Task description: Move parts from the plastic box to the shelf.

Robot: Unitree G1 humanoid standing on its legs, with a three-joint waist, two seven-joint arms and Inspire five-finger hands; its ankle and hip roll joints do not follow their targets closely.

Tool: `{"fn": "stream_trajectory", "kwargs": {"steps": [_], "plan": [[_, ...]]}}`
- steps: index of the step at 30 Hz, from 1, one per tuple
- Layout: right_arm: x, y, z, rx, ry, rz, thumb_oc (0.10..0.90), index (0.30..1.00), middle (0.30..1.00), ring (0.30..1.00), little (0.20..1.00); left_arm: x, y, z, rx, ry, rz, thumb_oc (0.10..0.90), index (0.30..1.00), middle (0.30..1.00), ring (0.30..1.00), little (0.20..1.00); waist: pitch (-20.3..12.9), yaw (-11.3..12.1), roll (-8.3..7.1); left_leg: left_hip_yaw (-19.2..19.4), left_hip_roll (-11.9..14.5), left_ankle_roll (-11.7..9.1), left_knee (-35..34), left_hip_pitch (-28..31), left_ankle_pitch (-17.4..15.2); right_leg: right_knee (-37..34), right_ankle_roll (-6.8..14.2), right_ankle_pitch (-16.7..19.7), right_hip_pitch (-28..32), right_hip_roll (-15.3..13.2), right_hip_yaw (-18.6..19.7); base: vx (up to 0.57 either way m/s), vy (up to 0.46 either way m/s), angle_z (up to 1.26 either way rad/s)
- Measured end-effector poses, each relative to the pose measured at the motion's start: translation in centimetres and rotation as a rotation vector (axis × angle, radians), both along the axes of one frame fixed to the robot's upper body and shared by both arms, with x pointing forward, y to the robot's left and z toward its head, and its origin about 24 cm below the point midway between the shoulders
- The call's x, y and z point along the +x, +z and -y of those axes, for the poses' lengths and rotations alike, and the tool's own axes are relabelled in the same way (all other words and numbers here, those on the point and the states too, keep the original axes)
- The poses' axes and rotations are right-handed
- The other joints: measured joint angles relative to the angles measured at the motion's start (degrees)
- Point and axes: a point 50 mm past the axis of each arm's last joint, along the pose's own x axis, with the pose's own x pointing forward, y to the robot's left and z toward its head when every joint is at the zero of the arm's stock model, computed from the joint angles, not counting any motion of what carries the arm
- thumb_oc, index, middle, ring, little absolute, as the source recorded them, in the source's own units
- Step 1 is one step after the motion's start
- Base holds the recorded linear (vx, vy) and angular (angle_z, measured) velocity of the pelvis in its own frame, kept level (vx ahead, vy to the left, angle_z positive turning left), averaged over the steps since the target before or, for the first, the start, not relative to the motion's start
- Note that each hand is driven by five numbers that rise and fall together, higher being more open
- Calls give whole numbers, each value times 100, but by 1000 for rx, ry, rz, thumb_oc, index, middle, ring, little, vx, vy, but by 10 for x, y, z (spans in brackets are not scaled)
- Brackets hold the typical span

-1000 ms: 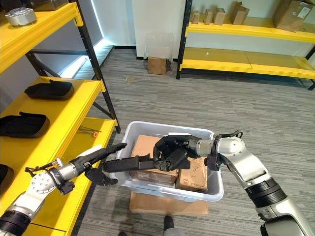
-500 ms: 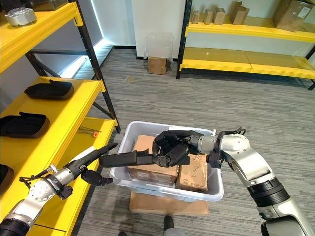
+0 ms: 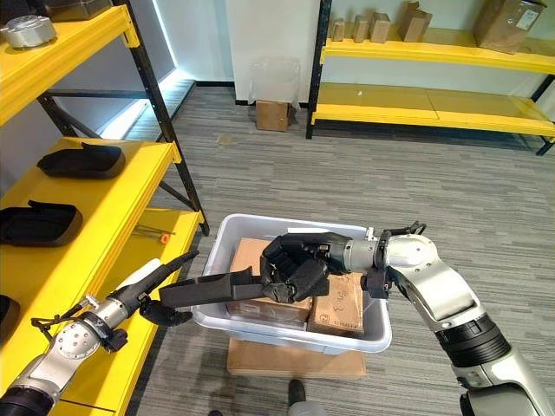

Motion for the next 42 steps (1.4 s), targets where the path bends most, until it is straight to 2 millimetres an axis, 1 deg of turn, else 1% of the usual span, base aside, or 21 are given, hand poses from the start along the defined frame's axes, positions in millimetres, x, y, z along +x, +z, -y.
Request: {"fn": "stream_trajectory", "kwargs": {"steps": [13,18,19,25,26,27,28,29,36,42], "plan": [[1,-2,0,-5,-31,-4,400,300,300,300,300,-1,-8,11,-67,-9,-27,900,1000,1000,1000,1000,-6,-36,-10,29,-1,-3,0,31,2,0,5,20,5,3,47,2,0,-1],[1,-3,-2,0,-29,-6,400,300,300,300,300,-3,-12,18,-75,-54,-64,900,1000,1000,1000,1000,-16,-43,-25,29,-2,-5,0,55,5,1,4,26,9,4,48,0,0,0],[1,-5,-5,13,-25,-7,400,300,300,300,300,-5,-16,25,-80,-84,-88,900,1000,1000,1000,1000,-27,-45,-37,30,-3,-6,0,50,5,1,4,27,9,4,52,0,0,0],[2,-7,-6,7,-33,-6,400,300,300,300,300,-7,-19,30,-110,-95,-104,900,1000,1000,1000,1000,-68,-49,-66,31,-3,-6,0,49,6,1,4,27,9,4,55,0,0,0],[2,-7,-7,7,-34,-6,400,300,300,300,300,-7,-20,31,-117,-93,-104,686,701,701,701,701,-77,-52,-64,31,-3,-6,0,50,6,1,4,27,9,4,55,0,0,0],[2,-8,-7,6,-34,-8,400,300,300,300,300,-7,-20,32,-128,-92,-103,555,517,517,517,517,-84,-52,-64,31,-3,-6,0,51,6,1,4,27,9,4,55,0,0,0],[2,-9,-8,5,-34,-9,400,300,300,300,300,-7,-20,34,-153,-87,-103,520,467,467,467,467,-91,-52,-64,31,-3,-6,0,50,6,0,4,27,9,4,55,0,0,0],[2,-9,-8,5,-36,-8,400,300,300,300,300,-6,-21,37,-178,-83,-101,400,300,300,300,300,-94,-46,-65,30,-3,-7,0,47,6,1,4,27,9,4,55,0,0,0],[2,-8,-7,4,-47,-2,400,300,300,300,300,-8,-23,40,-174,-106,-118,400,300,300,300,300,-103,-43,-56,30,-3,-7,-1,51,7,1,4,28,21,5,56,0,0,0],[3,-8,-7,4,-56,3,400,300,300,300,300,-8,-21,40,-188,-103,-98,400,300,300,300,300,-116,-44,-61,27,-2,-9,-1,54,8,0,4,28,27,4,55,0,0,0]]}}
